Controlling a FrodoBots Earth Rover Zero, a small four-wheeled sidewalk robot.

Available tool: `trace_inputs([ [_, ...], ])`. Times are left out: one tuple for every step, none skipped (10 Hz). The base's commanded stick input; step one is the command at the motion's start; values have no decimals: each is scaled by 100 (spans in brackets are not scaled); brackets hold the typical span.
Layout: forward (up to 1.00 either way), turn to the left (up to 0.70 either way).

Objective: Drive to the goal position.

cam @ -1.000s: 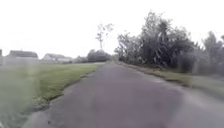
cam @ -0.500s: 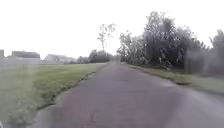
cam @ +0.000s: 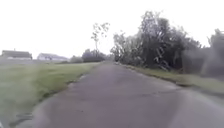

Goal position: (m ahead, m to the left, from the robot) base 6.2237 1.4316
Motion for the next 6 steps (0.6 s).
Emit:
trace_inputs([
  [85,0],
  [85,0],
  [85,0],
  [85,0],
  [85,0],
  [85,0],
])
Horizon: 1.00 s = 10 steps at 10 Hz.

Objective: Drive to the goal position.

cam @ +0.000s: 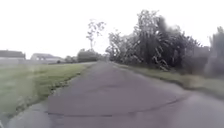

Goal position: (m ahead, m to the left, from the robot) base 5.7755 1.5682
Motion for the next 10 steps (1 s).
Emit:
trace_inputs([
  [85,0],
  [85,0],
  [85,0],
  [85,0],
  [85,0],
  [85,0],
  [85,0],
  [85,0],
  [85,0],
  [85,0],
])
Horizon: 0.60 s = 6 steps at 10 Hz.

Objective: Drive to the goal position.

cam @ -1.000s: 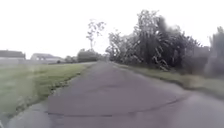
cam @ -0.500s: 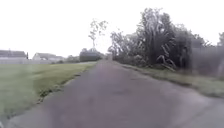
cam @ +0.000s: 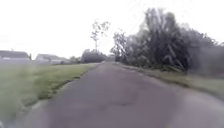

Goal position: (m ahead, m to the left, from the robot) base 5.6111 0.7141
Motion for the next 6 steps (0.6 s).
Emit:
trace_inputs([
  [85,0],
  [85,0],
  [85,0],
  [85,0],
  [85,0],
  [85,0],
])
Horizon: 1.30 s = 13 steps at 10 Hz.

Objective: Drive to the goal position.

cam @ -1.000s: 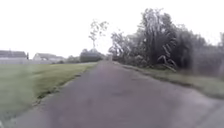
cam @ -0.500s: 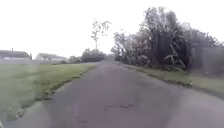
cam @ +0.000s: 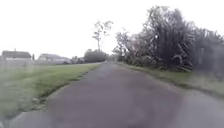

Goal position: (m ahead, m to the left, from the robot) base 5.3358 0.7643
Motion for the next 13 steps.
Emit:
trace_inputs([
  [85,0],
  [85,-5],
  [85,-23],
  [85,-31],
  [85,-34],
  [85,-28],
  [85,-16],
  [85,0],
  [85,0],
  [85,0],
  [85,0],
  [85,0],
  [85,0],
])
